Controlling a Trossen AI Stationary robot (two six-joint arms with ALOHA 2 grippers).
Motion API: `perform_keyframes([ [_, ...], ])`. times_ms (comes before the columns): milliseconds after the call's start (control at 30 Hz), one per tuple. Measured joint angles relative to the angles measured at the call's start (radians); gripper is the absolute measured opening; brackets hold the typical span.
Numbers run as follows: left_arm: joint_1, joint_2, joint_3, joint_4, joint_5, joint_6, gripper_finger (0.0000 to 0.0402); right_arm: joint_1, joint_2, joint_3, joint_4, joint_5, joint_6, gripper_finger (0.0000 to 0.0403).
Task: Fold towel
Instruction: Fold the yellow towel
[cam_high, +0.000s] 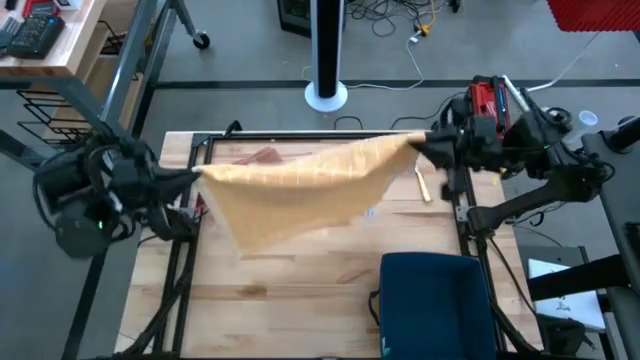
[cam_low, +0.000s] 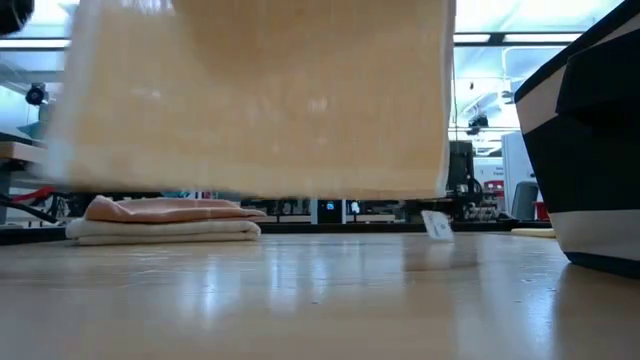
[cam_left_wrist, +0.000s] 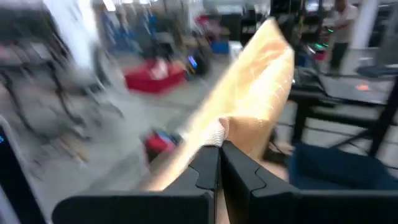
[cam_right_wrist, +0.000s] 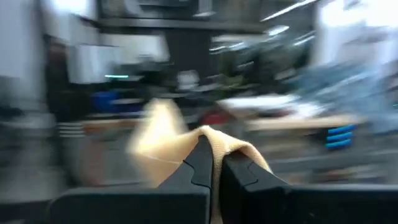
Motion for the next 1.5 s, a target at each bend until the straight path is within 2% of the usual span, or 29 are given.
perform_keyframes([
  [100, 0.000, -0.055, -0.119, 0.047, 0.175, -0.076, 0.0000, 0.027, 0.002, -0.043, -0.094, -0.136, 0.167, 0.0000],
  [167, 0.000, -0.065, -0.216, 0.094, 0.282, -0.153, 0.0000, 0.071, 0.002, -0.113, -0.145, -0.147, 0.226, 0.0000],
  [267, -0.004, -0.053, -0.371, 0.228, 0.433, -0.253, 0.0000, 0.141, 0.022, -0.267, -0.120, -0.131, 0.337, 0.0000],
  [433, -0.008, 0.035, -0.624, 0.578, 0.624, -0.336, 0.0000, 0.252, 0.065, -0.504, 0.016, -0.150, 0.540, 0.0000],
  [600, -0.015, 0.179, -0.776, 0.934, 0.778, -0.475, 0.0000, 0.258, 0.185, -0.598, 0.067, -0.310, 0.688, 0.0000],
  [733, -0.019, 0.319, -0.807, 1.100, 0.824, -0.590, 0.0000, 0.278, 0.286, -0.593, 0.080, -0.339, 0.772, 0.0001],
  [867, -0.018, 0.446, -0.810, 1.220, 0.903, -0.669, 0.0001, 0.280, 0.406, -0.569, 0.072, -0.500, 0.809, 0.0026],
  [967, -0.024, 0.514, -0.810, 1.365, 0.915, -0.720, 0.0011, 0.300, 0.471, -0.536, 0.083, -0.635, 0.790, 0.0058],
  [1133, -0.026, 0.600, -0.807, 1.638, 0.980, -0.708, 0.0032, 0.338, 0.525, -0.460, 0.054, -0.798, 0.763, 0.0110],
  [1333, -0.028, 0.624, -0.809, 1.654, 0.986, -0.736, 0.0036, 0.337, 0.519, -0.336, -0.055, -0.793, 0.694, 0.0153],
  [1500, -0.029, 0.621, -0.809, 1.650, 0.988, -0.746, 0.0036, 0.339, 0.520, -0.252, -0.237, -0.652, 0.577, 0.0173],
])
